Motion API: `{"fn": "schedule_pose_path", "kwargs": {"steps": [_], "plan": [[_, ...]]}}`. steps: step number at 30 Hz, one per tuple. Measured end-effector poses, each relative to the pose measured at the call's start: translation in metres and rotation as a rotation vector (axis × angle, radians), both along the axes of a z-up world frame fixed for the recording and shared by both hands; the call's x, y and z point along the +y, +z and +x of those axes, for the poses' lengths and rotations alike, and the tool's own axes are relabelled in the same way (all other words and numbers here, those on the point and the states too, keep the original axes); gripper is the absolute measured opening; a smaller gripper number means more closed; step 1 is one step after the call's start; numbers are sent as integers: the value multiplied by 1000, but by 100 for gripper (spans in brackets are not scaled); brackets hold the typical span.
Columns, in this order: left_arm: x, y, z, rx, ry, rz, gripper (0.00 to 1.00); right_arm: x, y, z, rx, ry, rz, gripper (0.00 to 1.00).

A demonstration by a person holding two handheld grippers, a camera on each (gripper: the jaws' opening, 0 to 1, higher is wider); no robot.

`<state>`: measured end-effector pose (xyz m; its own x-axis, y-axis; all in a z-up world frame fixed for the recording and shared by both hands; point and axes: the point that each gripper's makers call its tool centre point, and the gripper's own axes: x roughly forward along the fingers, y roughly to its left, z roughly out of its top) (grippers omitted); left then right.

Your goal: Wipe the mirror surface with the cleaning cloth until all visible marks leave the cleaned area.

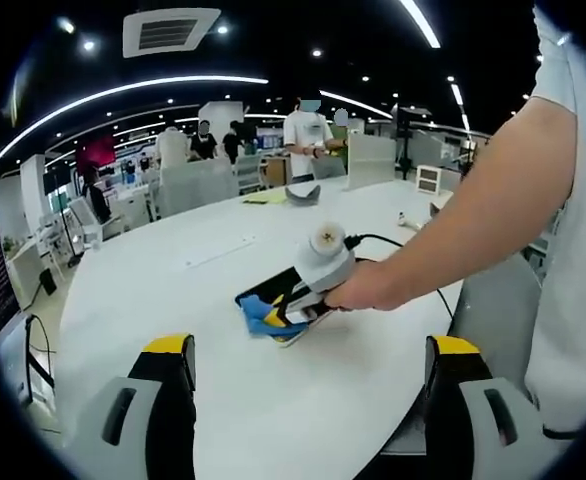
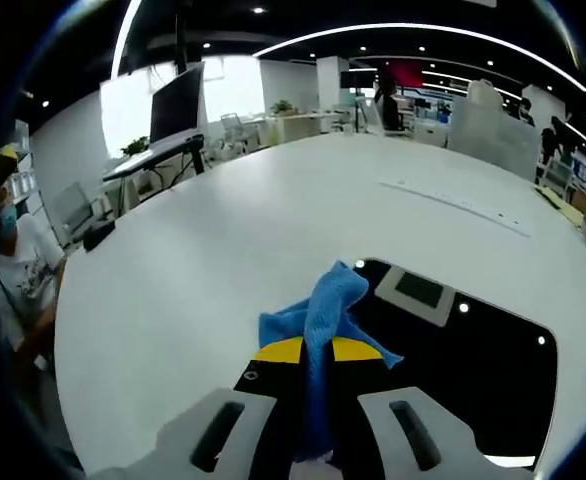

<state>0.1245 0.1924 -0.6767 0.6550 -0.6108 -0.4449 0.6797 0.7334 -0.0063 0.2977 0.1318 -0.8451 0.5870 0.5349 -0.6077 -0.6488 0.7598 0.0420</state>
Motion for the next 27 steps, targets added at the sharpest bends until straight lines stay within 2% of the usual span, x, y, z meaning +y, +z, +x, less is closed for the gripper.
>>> {"fn": "schedule_pose_path", "kwargs": {"steps": [11,14,17,27], "plan": [[0,-1,-9,-2,4,-5,96,0,1,-16,-4,-1,5,3],[0,4,-11,-9,15,-27,96,0,1,-22,-1,5,5,3],[-1,5,-12,-12,16,-22,96,0,1,-28,3,7,10,3],[5,5,-20,-15,32,-29,96,0,1,-32,7,6,10,4]]}}
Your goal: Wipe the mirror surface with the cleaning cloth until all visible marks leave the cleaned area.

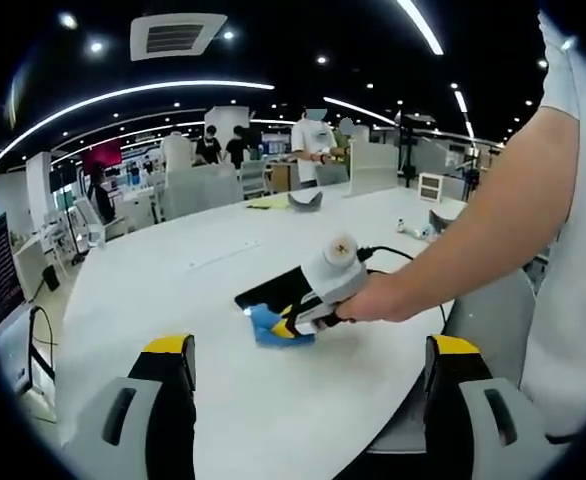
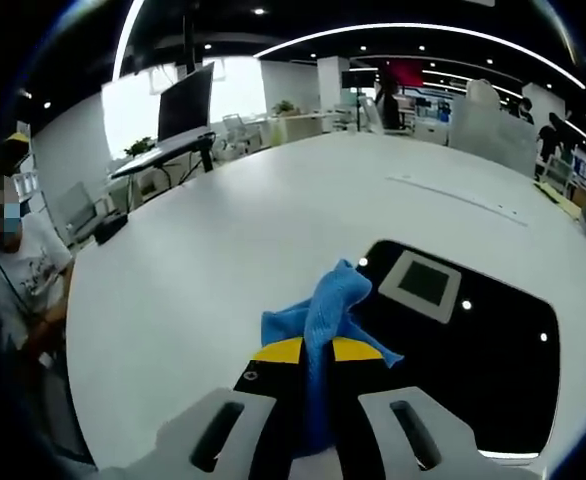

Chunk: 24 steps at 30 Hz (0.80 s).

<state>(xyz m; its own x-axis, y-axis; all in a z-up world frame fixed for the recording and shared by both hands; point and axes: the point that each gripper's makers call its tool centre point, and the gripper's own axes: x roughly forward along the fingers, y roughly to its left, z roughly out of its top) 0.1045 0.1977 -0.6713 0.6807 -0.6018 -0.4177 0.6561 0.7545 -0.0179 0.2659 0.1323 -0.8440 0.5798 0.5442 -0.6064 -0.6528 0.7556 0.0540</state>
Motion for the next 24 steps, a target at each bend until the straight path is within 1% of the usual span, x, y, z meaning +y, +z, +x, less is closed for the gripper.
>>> {"fn": "schedule_pose_path", "kwargs": {"steps": [6,10,15,20,24], "plan": [[3,-1,0,-2,10,0,96,-1,-1,0,16,-7,8,4],[4,3,-1,-15,15,-8,96,-1,-2,1,5,-4,14,4],[5,-1,-7,-18,23,-5,96,-1,-2,2,14,-11,10,4],[9,-3,-12,-12,48,-15,96,-1,-2,1,17,-8,5,4],[11,-4,-16,-8,67,-21,96,0,0,0,24,-11,15,4]]}}
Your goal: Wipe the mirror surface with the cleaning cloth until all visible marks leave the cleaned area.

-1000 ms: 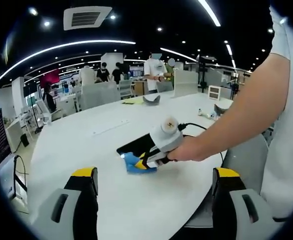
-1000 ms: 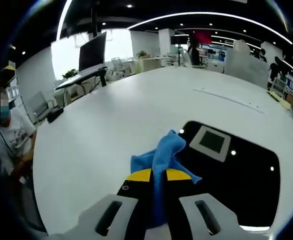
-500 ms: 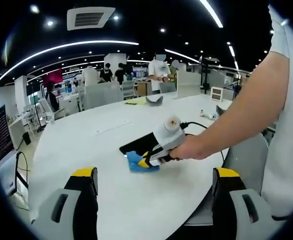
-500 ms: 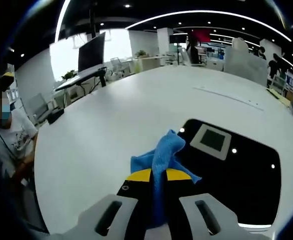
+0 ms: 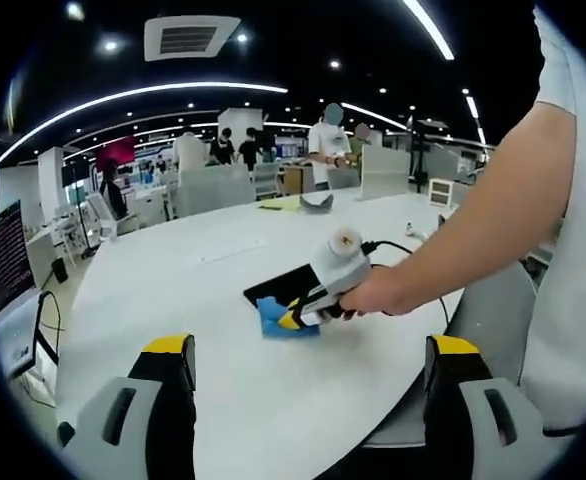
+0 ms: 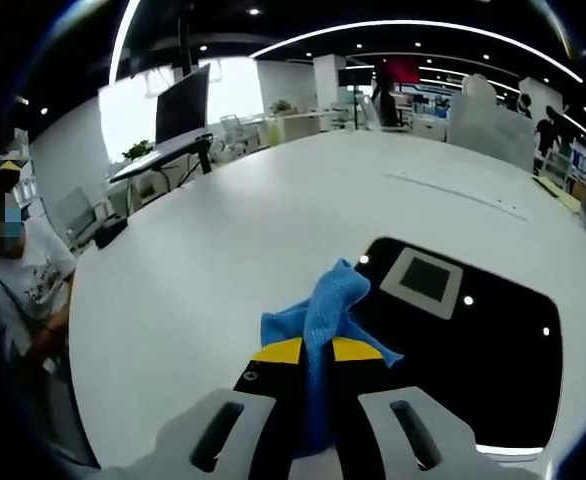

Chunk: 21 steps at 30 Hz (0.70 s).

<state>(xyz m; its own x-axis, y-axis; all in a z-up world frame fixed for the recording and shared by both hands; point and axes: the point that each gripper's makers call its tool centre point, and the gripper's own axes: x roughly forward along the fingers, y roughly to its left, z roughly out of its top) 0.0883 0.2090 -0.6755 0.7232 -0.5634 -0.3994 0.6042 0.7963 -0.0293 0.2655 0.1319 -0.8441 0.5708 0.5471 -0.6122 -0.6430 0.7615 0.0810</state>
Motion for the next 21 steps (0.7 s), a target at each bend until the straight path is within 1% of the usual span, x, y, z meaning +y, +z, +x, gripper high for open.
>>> {"fn": "schedule_pose_path", "kwargs": {"steps": [3,8,10,11,12,14,16,19,21], "plan": [[-1,-1,-3,1,7,-2,96,0,0,1,1,12,-9,4],[-2,-3,-4,2,33,-25,96,0,0,1,7,11,-12,3],[-4,-4,-5,-2,38,-21,96,-1,0,2,29,11,11,3],[-5,-6,-5,-3,38,-12,96,-3,0,3,55,1,33,3],[-5,-7,-5,-2,38,-12,96,-4,1,4,60,-2,35,3],[-6,-6,-3,-1,44,-17,96,-6,4,6,60,3,45,3],[-6,-3,-1,-7,55,-23,96,-5,12,9,57,1,88,3],[-10,2,2,-11,61,-27,96,-7,20,14,34,32,63,3],[-12,5,4,-16,64,-26,96,-6,28,16,25,45,68,3]]}}
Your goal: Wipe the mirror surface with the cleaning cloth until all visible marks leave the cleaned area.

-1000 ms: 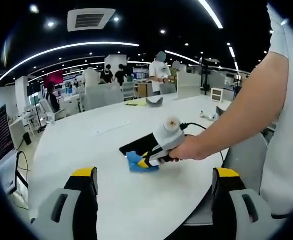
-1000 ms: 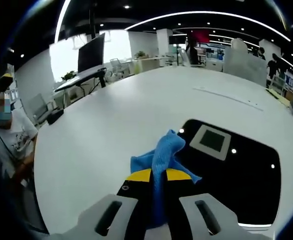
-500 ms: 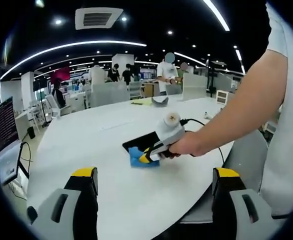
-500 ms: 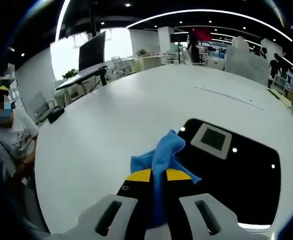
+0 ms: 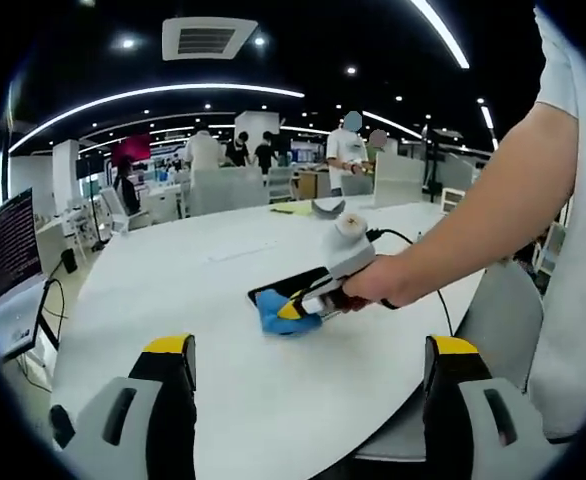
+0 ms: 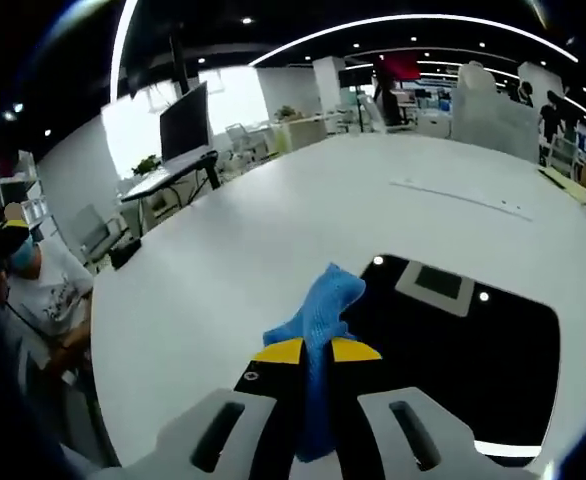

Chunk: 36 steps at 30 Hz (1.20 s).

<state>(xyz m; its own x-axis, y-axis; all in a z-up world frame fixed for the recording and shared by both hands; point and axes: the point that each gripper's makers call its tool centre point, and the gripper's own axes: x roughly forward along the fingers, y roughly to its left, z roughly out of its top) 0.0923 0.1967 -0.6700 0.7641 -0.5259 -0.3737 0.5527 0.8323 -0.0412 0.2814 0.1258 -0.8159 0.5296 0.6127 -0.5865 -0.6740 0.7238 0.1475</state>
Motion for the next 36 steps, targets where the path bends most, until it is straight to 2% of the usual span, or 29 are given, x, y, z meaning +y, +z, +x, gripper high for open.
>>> {"fn": "schedule_pose_path", "kwargs": {"steps": [3,7,14,17,25,30,34,36], "plan": [[2,6,4,-9,17,8,96,-1,12,9,-9,-11,25,3],[5,13,6,-15,40,0,96,4,22,8,-24,14,23,3],[4,14,4,-14,51,29,96,6,22,4,-28,30,32,3],[4,14,4,-8,63,16,96,3,21,1,-22,34,35,3],[-4,18,7,-17,79,23,96,-18,24,7,-22,29,40,3],[-10,22,11,-21,89,29,96,-40,25,16,-23,5,40,3],[-15,24,13,-22,94,29,96,-59,25,22,-61,14,1,3],[-18,25,15,-23,102,27,96,-70,25,29,-59,-4,18,3]]}}
